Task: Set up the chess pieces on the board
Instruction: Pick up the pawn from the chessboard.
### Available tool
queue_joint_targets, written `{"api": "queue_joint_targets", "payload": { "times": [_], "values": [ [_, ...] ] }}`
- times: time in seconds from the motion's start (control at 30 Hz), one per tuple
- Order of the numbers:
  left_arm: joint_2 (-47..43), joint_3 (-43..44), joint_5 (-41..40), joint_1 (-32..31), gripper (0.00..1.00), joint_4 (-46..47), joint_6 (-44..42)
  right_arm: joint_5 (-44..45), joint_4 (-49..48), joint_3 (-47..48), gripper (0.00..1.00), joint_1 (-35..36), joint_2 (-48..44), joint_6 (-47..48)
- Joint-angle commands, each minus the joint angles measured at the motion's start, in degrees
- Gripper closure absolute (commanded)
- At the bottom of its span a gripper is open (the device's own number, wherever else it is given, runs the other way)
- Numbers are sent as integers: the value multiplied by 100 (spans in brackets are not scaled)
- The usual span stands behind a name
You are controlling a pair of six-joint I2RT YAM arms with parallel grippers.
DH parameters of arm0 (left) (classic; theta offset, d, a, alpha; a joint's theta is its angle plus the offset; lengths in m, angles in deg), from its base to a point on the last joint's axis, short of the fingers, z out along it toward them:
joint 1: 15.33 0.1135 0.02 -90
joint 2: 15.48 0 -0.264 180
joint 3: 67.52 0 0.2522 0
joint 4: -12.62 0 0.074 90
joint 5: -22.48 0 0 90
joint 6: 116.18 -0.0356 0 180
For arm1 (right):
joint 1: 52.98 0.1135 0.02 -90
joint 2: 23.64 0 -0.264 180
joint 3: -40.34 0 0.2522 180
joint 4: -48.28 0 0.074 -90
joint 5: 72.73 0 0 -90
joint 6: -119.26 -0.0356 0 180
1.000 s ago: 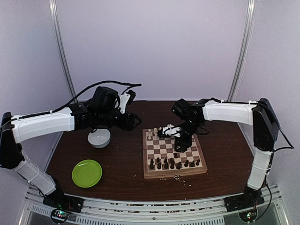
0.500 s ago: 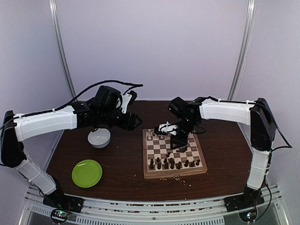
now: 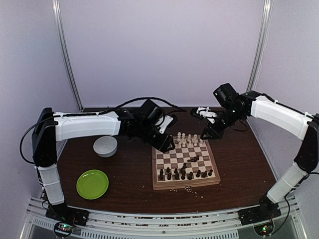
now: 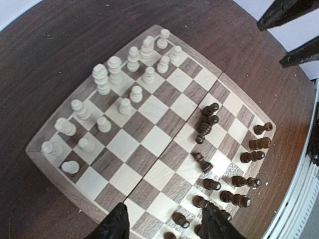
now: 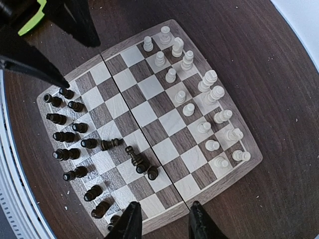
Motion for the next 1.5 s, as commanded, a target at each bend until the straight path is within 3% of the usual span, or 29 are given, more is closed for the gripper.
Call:
{"api": "queue_joint_targets", "payload": {
  "times": [0.0, 0.5, 1.1, 1.47],
  "values": [
    [379, 597, 132, -215, 49, -300, 189, -188, -267, -373, 66, -293, -341, -275],
    [1794, 2153, -359, -696, 50, -1593, 548, -571, -417, -645, 66, -753, -630, -265],
    [2509, 2755, -251, -786, 53, -1856, 811, -737, -349, -681, 66, -860, -572, -166],
    [2811, 3039, 78, -785, 60, -1891, 834, -789, -289, -653, 66, -875, -529, -155]
  ]
}}
